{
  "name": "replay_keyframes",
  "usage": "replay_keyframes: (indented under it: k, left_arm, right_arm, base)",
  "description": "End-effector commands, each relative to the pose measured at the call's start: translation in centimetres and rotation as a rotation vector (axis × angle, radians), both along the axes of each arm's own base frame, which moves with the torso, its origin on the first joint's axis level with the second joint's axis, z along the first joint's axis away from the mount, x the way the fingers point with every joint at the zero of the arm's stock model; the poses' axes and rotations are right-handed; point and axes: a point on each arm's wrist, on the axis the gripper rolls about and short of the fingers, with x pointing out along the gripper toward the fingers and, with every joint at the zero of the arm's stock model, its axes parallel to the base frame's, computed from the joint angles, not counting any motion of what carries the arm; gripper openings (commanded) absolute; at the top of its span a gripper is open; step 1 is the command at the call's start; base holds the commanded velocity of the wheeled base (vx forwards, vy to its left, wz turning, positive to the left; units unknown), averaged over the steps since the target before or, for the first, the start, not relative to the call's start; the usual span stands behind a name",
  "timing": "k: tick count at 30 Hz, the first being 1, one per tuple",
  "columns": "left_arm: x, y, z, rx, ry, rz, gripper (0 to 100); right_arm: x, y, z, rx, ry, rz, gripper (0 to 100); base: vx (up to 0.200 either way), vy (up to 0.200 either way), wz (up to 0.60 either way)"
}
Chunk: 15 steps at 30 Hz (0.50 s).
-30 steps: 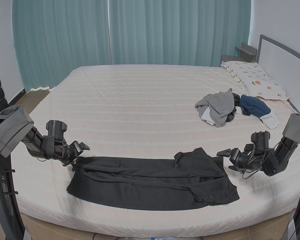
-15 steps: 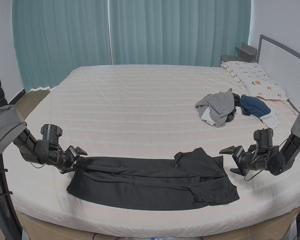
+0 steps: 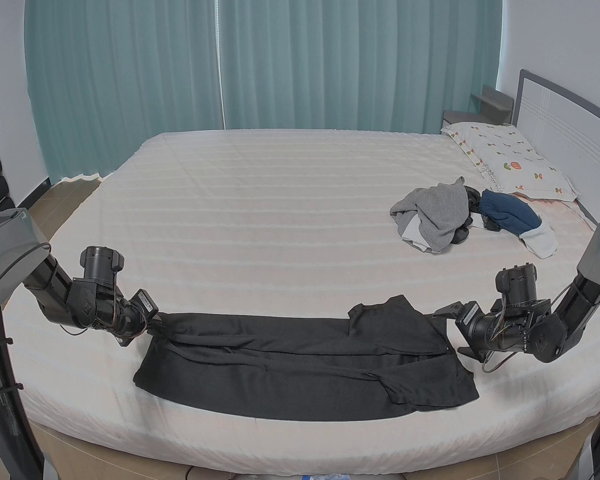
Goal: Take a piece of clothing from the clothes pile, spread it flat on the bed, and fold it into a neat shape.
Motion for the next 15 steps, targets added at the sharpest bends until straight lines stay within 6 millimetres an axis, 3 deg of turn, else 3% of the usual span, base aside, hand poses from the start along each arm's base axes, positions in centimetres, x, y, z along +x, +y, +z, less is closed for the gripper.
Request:
replay_keyframes:
  k: [1,9,15]
  left_arm:
    - [-0.1,0.2,0.8,0.001,-0.021,0.007,0]
    - [-0.4,0.1,2.1,-0.002,-0.065,0.012,0]
    - [-0.2,0.0,3.2,-0.040,-0.111,0.052,0]
  right_arm:
    - [-0.4,1.4,-0.2,-0.014,0.009,0.021,100]
    - [-0.7,2.8,0.5,-0.030,-0.013,0.015,100]
    - [-0.4,4.3,-0.1,0.020,0.011,-0.003,100]
  base:
    - [0.000,0.000,0.00]
    - [0.000,0.000,0.00]
    - [0.000,0.000,0.00]
